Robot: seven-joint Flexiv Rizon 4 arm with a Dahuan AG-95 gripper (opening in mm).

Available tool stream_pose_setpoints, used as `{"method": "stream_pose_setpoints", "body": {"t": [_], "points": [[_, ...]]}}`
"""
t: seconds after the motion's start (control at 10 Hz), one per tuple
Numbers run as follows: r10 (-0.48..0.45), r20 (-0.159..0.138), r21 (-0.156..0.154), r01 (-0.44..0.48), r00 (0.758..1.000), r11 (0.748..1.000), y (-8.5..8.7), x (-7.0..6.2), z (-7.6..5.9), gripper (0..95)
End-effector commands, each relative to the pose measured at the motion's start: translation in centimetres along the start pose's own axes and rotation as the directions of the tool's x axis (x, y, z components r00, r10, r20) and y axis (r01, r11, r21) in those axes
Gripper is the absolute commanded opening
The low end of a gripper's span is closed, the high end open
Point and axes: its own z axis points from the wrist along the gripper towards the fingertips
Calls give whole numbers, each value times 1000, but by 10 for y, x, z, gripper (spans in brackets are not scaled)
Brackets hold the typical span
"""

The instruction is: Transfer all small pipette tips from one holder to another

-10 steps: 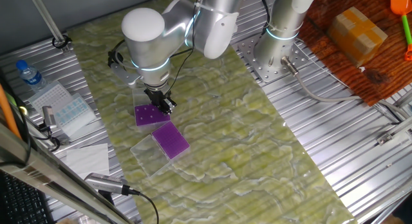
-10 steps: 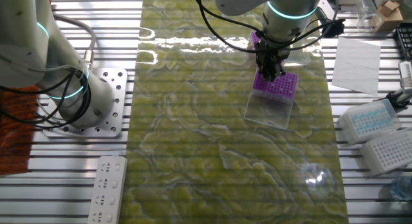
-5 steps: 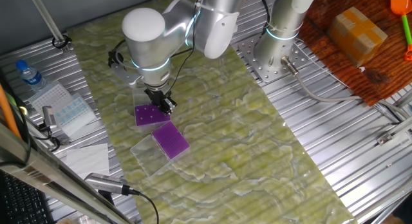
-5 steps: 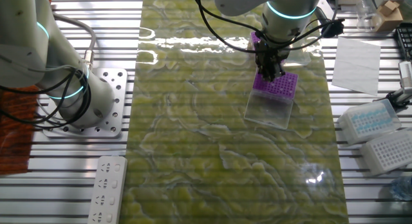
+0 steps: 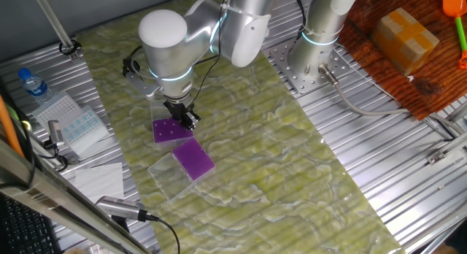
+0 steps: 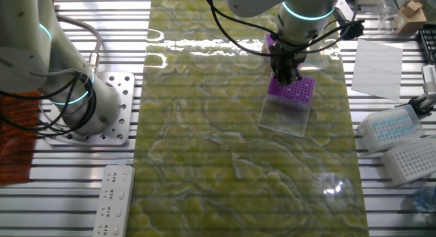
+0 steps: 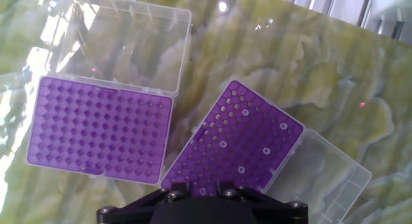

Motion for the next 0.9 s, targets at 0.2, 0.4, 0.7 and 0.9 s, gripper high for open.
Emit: {"method": "stream_pose_setpoints", "body": {"t": [0.2, 0.4, 0.7, 0.9], "points": [[-3, 3, 2, 3, 1000, 1000, 0, 0, 0, 0], [-3, 4, 2, 3, 1000, 1000, 0, 0, 0, 0], [-5, 2, 3, 5, 1000, 1000, 0, 0, 0, 190], [-6, 0, 3, 6, 1000, 1000, 0, 0, -2, 190]]}}
